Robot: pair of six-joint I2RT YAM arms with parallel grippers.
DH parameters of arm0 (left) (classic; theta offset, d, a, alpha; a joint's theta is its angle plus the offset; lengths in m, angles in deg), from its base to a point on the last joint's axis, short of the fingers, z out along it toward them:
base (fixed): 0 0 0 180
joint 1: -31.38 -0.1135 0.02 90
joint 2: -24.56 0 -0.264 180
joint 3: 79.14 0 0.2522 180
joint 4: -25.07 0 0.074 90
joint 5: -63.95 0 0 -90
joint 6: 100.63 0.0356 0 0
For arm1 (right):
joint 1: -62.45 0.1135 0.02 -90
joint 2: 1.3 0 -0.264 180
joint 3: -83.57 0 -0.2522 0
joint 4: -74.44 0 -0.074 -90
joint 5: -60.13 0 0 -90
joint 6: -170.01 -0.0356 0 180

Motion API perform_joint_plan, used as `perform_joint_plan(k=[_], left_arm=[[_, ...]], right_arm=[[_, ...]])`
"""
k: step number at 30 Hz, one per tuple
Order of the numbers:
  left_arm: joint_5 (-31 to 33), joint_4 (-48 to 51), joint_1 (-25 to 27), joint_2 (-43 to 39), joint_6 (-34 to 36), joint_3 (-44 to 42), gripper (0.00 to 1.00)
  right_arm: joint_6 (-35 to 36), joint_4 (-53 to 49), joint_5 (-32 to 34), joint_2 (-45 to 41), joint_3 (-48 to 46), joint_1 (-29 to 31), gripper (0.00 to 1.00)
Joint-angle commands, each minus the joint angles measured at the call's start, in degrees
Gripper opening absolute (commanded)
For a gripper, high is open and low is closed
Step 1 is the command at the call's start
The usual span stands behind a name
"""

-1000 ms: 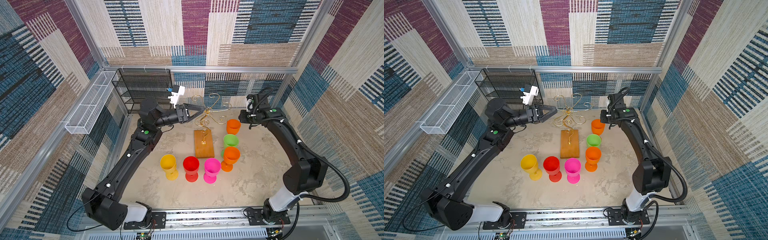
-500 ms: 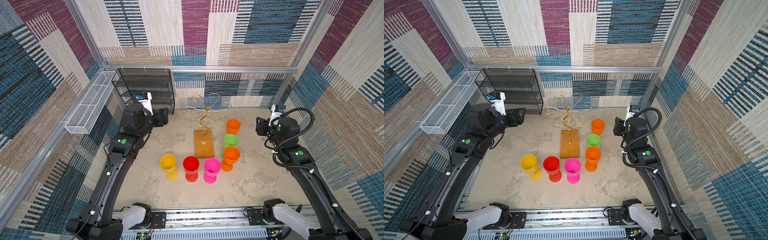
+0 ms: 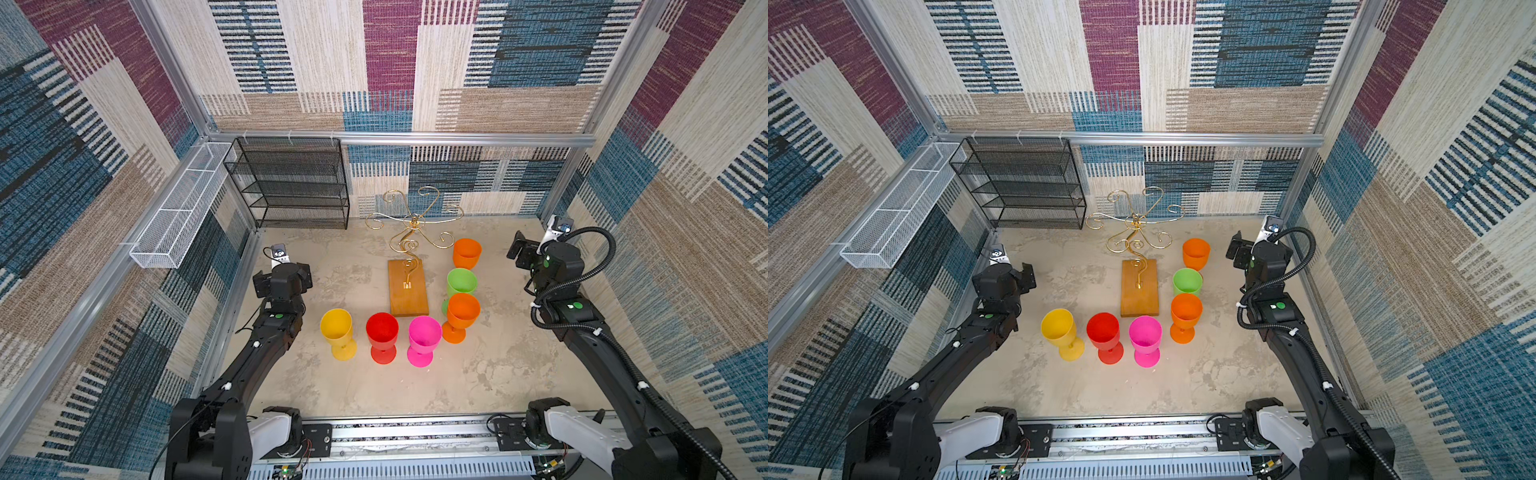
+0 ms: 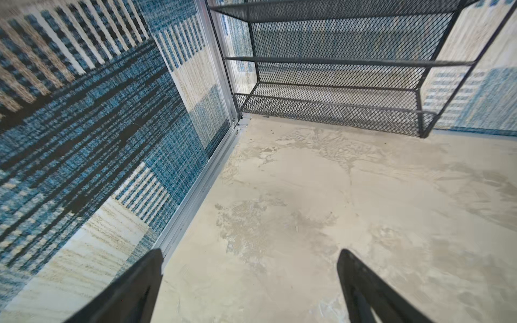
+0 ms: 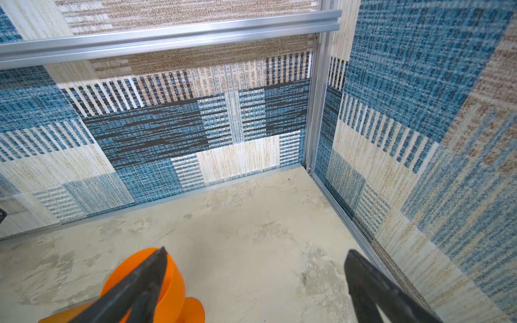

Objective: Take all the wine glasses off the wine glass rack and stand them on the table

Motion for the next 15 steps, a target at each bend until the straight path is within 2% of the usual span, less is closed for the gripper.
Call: perform_joint_plan(k=[1,9,10,11,15], left_arm=[[-5.2,-9.3,-2.0,2.7,2.6,-1.8,0.99],[-14.2,-11.4,-4.3,9.5,0.0,-3.9,0.94],[-14.2,-12.1,-4.3,10.3,0.3,-3.6,0.94],[-15.0,-8.2,-4.5,10.2,-0.5,-2.0,0.93],[-16.7,-9.6,-5.2,10.4,-0.9,-2.6,0.94]], right_arm=[[0.0,6.8,-0.6,0.2,-1.4,-0.7,1.00],[-0.3,8.4,-3.0,0.3,-3.5,-1.6,1.00],[-0.2,8.6,-3.7,0.4,-3.6,-1.6,1.00],[-0.1,9.0,-4.4,0.4,-4.0,-1.7,1.00],[-0.5,13.4,-4.8,2.1,-6.4,-1.7,1.00]])
